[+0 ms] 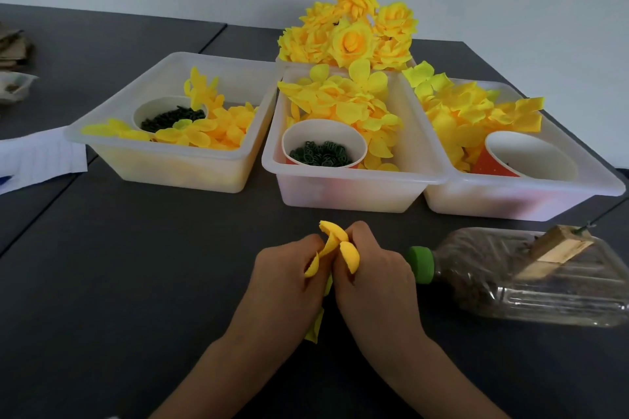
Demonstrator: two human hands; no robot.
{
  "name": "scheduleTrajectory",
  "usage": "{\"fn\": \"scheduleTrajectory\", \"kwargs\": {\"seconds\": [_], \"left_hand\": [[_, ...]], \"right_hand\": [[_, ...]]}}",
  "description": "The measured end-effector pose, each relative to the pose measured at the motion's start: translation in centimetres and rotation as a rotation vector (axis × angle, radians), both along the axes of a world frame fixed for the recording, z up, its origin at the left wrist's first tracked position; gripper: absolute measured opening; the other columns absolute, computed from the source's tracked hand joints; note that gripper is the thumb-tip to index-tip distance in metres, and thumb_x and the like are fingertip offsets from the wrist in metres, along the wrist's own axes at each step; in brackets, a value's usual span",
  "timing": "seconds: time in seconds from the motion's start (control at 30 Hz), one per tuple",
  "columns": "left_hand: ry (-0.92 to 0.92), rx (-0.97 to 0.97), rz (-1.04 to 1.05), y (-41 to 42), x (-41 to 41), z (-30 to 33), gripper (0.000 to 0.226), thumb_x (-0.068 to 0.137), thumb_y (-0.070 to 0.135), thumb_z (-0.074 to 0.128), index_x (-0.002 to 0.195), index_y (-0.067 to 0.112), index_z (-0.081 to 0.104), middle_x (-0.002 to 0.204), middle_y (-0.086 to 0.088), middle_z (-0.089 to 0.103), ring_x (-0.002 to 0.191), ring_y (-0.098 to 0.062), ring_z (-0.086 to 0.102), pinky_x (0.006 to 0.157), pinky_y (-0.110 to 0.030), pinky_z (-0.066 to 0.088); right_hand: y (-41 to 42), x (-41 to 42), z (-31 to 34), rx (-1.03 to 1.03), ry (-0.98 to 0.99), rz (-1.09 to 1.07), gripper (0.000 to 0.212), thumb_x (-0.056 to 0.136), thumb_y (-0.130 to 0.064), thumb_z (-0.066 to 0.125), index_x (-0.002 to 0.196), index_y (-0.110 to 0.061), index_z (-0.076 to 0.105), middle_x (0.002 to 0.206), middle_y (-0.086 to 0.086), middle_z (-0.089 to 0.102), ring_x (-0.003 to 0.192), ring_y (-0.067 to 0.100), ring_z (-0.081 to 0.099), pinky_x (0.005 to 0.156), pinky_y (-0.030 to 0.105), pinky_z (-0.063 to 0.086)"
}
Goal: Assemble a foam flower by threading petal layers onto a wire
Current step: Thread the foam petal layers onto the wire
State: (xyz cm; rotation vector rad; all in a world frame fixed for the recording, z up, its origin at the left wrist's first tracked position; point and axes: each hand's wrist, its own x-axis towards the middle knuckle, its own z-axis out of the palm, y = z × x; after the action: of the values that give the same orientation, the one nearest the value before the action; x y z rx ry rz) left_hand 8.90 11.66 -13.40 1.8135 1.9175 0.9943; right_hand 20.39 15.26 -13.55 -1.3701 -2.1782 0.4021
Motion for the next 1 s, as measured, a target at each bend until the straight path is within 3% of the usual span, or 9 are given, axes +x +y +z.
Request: {"fn": "scheduleTrajectory", "kwargs": {"seconds": [0.1,0.17,0.3,0.37,0.53,0.6,0.73,0.83,1.0], "left_hand": [[0.017,0.116,-0.065,-0.5,-0.4,-0.3,0.013,0.090,0.011,0.060,0.080,0.018,0.064,0.071,0.009,0.061,0.062,-0.006,0.059,0.058,-0.010,0.045],[0.019,0.171,-0.088,-0.6,-0.6,-0.8,0.010,0.090,0.011,0.062,0.082,0.014,0.068,0.071,0.003,0.065,0.061,-0.009,0.060,0.057,-0.014,0.048],[-0.078,0.220,-0.092,-0.7,-0.5,-0.9,0.020,0.093,0.024,0.054,0.083,0.014,0.069,0.072,0.007,0.064,0.070,-0.007,0.060,0.061,-0.008,0.045],[-0.135,0.279,-0.106,-0.8,-0.6,-0.7,0.021,0.094,0.027,0.052,0.080,0.019,0.066,0.071,0.015,0.061,0.067,-0.001,0.059,0.059,-0.004,0.040],[-0.198,0.472,-0.221,-1.1,1.1,0.3,0.025,0.098,0.035,0.047,0.073,0.032,0.048,0.069,0.025,0.041,0.059,0.011,0.045,0.061,-0.002,0.032],[-0.279,0.465,-0.176,-0.8,1.1,0.3,0.028,0.096,0.037,0.050,0.068,0.035,0.047,0.063,0.023,0.045,0.054,0.006,0.048,0.056,-0.004,0.035],[-0.620,0.345,0.014,-0.4,-0.4,-0.2,0.029,0.085,0.042,0.055,0.065,0.022,0.058,0.060,0.002,0.056,0.054,-0.002,0.054,0.051,-0.013,0.045],[-0.862,0.227,0.100,0.3,-1.3,-0.3,0.026,0.080,0.046,0.063,0.062,0.027,0.061,0.058,0.007,0.057,0.056,-0.007,0.055,0.053,-0.024,0.049],[-1.025,0.033,0.150,1.0,-1.5,-0.9,0.037,0.070,0.054,0.063,0.085,0.022,0.074,0.087,-0.012,0.075,0.084,-0.030,0.072,0.074,-0.047,0.060]], "right_hand": [[0.1,-0.2,-0.1,-0.107,0.134,-0.015,0.039,0.091,-0.017,0.057,0.068,-0.036,0.033,0.062,-0.016,0.044,0.053,0.002,0.049,0.047,0.011,0.045],[0.0,-0.2,-0.2,-0.216,0.207,-0.031,0.038,0.091,-0.016,0.056,0.067,-0.036,0.034,0.065,-0.015,0.046,0.053,0.004,0.051,0.055,-0.004,0.039],[0.0,0.2,-0.5,-0.279,0.399,-0.020,0.018,0.086,-0.026,0.050,0.069,-0.031,0.048,0.065,-0.008,0.058,0.074,-0.002,0.062,0.051,0.011,0.052],[0.3,0.3,-0.5,-0.298,0.412,-0.007,0.018,0.087,-0.026,0.051,0.069,-0.029,0.050,0.066,-0.006,0.060,0.069,0.006,0.064,0.053,0.020,0.057],[0.0,0.3,0.2,-0.320,0.266,0.150,0.035,0.086,-0.011,0.062,0.068,-0.039,0.052,0.067,-0.010,0.061,0.064,0.002,0.059,0.059,0.017,0.053],[-0.5,0.1,0.0,-0.344,0.363,0.158,0.041,0.088,-0.009,0.055,0.075,-0.049,0.056,0.072,-0.017,0.067,0.070,0.002,0.065,0.066,0.023,0.058],[0.3,-0.3,-0.2,-0.398,0.339,0.076,0.017,0.084,-0.044,0.058,0.078,-0.034,0.045,0.070,-0.007,0.064,0.062,0.006,0.063,0.049,0.023,0.053],[1.1,0.1,-0.1,-0.499,0.352,0.037,0.017,0.081,-0.041,0.064,0.087,-0.036,0.049,0.081,-0.008,0.065,0.066,0.006,0.064,0.050,0.024,0.055],[1.3,1.1,0.2,-0.555,0.406,0.040,0.028,0.085,-0.049,0.057,0.107,-0.038,0.044,0.076,-0.003,0.066,0.050,0.002,0.057,0.045,0.015,0.044]]}}
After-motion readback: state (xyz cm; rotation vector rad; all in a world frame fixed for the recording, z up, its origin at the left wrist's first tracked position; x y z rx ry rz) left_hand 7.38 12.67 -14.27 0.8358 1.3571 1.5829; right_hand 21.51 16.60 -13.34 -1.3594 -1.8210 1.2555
